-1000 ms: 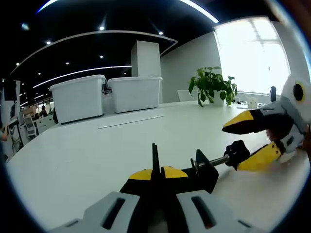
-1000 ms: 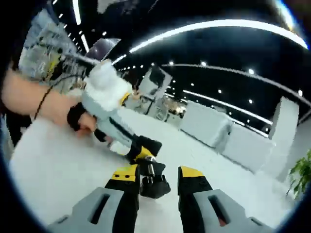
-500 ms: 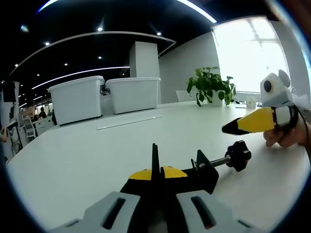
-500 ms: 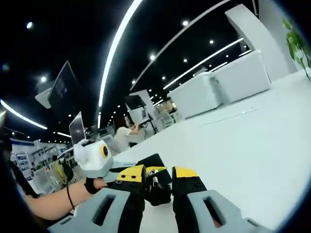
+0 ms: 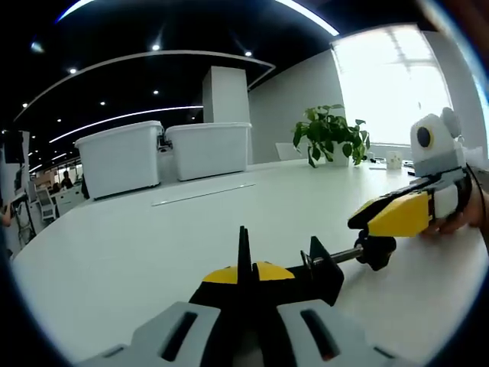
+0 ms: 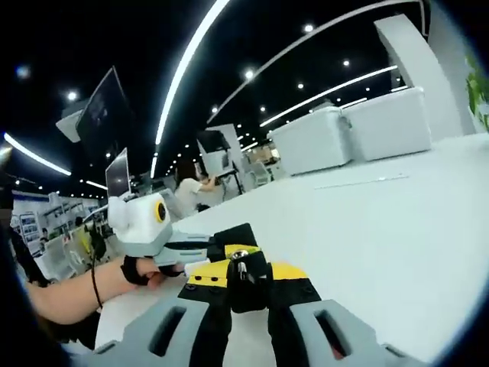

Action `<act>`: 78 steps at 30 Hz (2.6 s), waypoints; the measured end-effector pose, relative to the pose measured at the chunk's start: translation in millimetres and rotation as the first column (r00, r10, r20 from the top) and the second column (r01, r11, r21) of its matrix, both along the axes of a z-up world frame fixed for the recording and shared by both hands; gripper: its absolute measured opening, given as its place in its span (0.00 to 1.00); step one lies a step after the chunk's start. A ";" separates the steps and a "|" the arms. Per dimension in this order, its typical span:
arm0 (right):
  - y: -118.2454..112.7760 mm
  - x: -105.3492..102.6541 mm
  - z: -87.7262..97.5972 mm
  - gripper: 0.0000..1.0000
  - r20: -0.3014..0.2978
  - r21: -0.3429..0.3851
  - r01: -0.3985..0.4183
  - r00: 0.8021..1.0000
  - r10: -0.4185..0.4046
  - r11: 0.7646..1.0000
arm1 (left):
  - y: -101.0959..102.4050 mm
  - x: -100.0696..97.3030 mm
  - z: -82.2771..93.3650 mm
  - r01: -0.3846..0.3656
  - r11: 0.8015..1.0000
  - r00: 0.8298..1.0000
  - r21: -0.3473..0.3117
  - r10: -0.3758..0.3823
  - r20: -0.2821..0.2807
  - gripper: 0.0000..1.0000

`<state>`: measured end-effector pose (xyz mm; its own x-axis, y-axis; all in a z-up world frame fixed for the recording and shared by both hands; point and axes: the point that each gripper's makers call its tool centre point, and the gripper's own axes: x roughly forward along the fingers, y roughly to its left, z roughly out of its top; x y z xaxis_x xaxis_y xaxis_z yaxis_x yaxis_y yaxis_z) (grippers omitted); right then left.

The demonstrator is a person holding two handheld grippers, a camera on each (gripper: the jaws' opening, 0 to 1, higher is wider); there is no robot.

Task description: Clamp the fixed fixture on the desktop, loosen the retaining clip, secure it to the edge of the desk, and tighten the retaining clip.

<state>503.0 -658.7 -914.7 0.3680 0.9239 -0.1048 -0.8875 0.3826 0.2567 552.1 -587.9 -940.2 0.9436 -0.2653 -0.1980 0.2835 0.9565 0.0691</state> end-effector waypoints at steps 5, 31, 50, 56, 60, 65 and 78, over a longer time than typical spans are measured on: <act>0.2 -1.1 0.0 0.17 0.058 -0.023 -0.003 0.998 0.004 1.000 | -0.8 -0.2 1.1 0.004 1.000 1.000 0.009 -0.004 0.010 0.05; 4.9 -6.6 4.1 0.19 0.313 -0.131 0.010 0.949 0.031 0.991 | 0.7 0.8 0.6 -0.003 1.000 1.000 0.002 0.003 0.002 0.05; 14.9 -12.7 6.4 0.17 0.639 -0.266 0.078 0.761 0.115 0.961 | 3.4 2.1 0.6 -0.013 1.000 1.000 -0.001 0.013 -0.001 0.05; 17.1 -15.4 6.7 0.13 0.687 -0.282 0.090 0.714 0.135 0.955 | 3.0 0.6 0.2 -0.014 1.000 1.000 -0.003 0.014 -0.002 0.05; 17.4 -17.0 6.0 0.13 0.699 -0.288 0.094 0.700 0.142 0.953 | 2.3 -0.9 0.1 -0.013 1.000 1.000 -0.003 0.013 -0.002 0.05; 18.6 -19.0 6.0 0.13 0.731 -0.304 0.104 0.664 0.161 0.947 | 2.2 -1.3 0.0 -0.014 1.000 1.000 -0.004 0.014 -0.002 0.05; 23.3 -26.8 0.8 0.12 0.854 -0.393 0.195 0.440 0.278 0.898 | 2.0 -1.5 0.0 -0.016 1.000 1.000 -0.004 0.016 -0.003 0.05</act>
